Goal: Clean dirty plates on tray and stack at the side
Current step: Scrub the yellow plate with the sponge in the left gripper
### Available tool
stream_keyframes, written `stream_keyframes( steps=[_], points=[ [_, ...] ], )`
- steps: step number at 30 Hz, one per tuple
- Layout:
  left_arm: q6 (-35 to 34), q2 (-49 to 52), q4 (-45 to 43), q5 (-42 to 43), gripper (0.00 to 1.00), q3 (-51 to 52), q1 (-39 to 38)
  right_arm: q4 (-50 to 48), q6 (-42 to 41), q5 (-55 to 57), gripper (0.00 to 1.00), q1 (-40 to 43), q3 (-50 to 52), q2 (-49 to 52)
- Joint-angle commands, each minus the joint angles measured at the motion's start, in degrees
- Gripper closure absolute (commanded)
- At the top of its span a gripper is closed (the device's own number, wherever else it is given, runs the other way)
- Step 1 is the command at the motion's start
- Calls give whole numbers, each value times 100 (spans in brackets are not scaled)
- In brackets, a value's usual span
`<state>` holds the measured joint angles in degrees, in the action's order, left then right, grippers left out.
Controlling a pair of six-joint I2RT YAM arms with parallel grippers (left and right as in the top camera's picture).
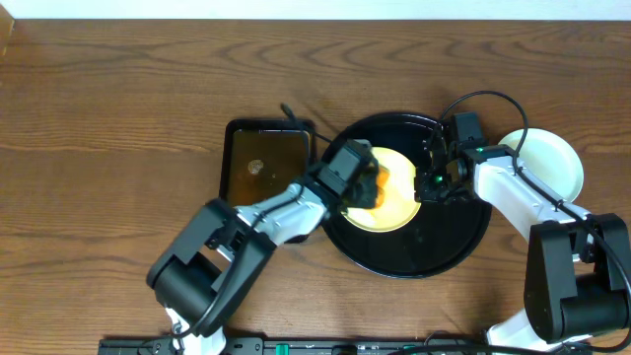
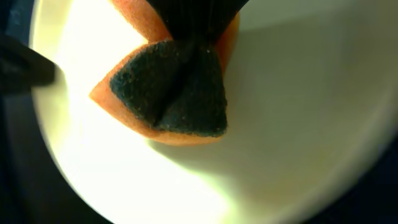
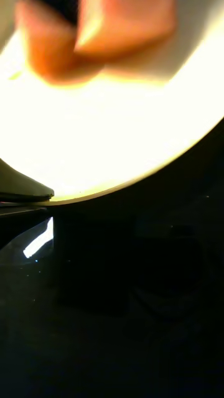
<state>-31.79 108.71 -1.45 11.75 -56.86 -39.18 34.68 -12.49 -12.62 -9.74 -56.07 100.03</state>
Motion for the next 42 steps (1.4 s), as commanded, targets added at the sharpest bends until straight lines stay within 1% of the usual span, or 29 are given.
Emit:
stream_keyframes(
  steps=[1,4,6,9,12,16,21,27,31,33,36,38,42],
  points=[
    [553,70,476,-361,93,131,236,31,76,81,99,-44,0,11],
    [929,-271,789,-245,92,85,251,50,76,81,99,-44,0,11],
    [1082,-623,833,-55,92,79,240,52,76,81,99,-44,0,11],
    [1080,-1086,824,-37,92,79,240,52,76,81,99,-44,0,11],
    [1054,-1298,804,-37,92,79,225,57,76,79,99,-44,0,11],
    [1054,-1217,804,-37,92,81,76,72,76,81,99,-44,0,11],
    [1054,-876,713,-37,92,81,-289,79,76,79,99,-44,0,11],
    [1005,-446,437,-37,92,81,-728,90,76,79,99,-44,0,11],
    [905,-229,229,-42,92,81,-881,92,76,79,99,-44,0,11],
    [920,-155,177,-105,92,81,-879,96,76,79,99,-44,0,11],
    [1150,-133,186,-693,92,81,-811,114,76,79,99,-44,0,11],
    [1147,-133,184,-1054,92,81,-706,114,76,81,99,-44,0,11],
    [1147,-133,184,-1117,92,81,-385,138,76,79,99,-44,0,11]
  ],
)
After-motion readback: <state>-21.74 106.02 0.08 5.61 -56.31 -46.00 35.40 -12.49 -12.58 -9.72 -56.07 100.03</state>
